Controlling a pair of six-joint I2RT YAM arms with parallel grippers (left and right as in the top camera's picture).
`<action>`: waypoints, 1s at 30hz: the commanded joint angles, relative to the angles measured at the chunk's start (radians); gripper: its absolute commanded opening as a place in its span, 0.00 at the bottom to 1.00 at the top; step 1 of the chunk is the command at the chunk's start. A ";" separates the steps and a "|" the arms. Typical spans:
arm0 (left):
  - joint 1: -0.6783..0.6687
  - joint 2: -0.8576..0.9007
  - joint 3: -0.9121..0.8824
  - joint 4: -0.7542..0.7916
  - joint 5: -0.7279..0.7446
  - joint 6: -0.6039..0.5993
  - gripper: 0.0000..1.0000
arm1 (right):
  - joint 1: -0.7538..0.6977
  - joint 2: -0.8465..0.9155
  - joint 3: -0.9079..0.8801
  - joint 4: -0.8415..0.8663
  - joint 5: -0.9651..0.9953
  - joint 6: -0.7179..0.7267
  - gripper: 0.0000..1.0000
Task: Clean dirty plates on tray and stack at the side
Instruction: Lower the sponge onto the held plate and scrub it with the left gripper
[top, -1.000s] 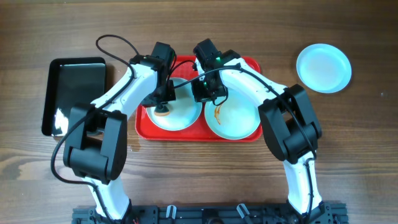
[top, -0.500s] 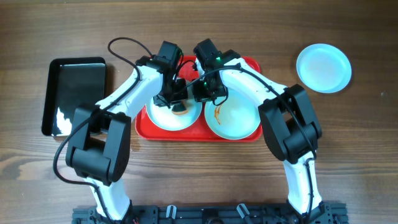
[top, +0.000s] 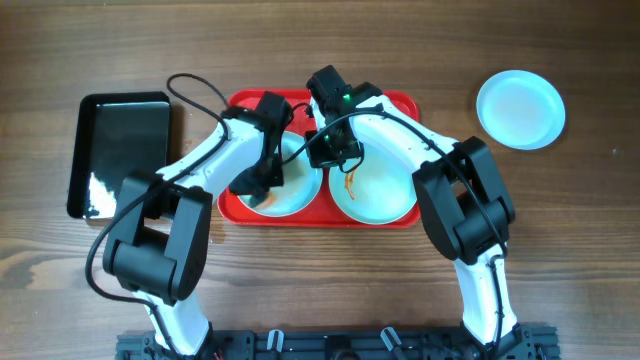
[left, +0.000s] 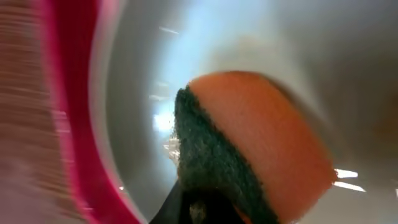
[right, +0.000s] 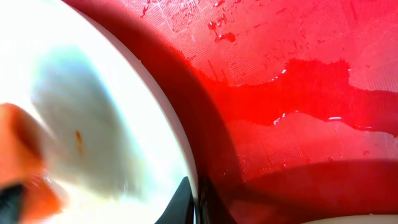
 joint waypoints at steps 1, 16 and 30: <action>0.047 0.054 -0.036 -0.010 -0.313 -0.078 0.04 | -0.011 0.037 -0.022 -0.010 0.092 0.002 0.04; -0.010 0.075 0.090 0.285 0.325 -0.073 0.04 | -0.011 0.037 -0.022 -0.005 0.084 0.010 0.04; -0.121 0.108 0.091 0.258 0.315 -0.073 0.04 | -0.011 0.037 -0.022 -0.007 0.073 0.010 0.04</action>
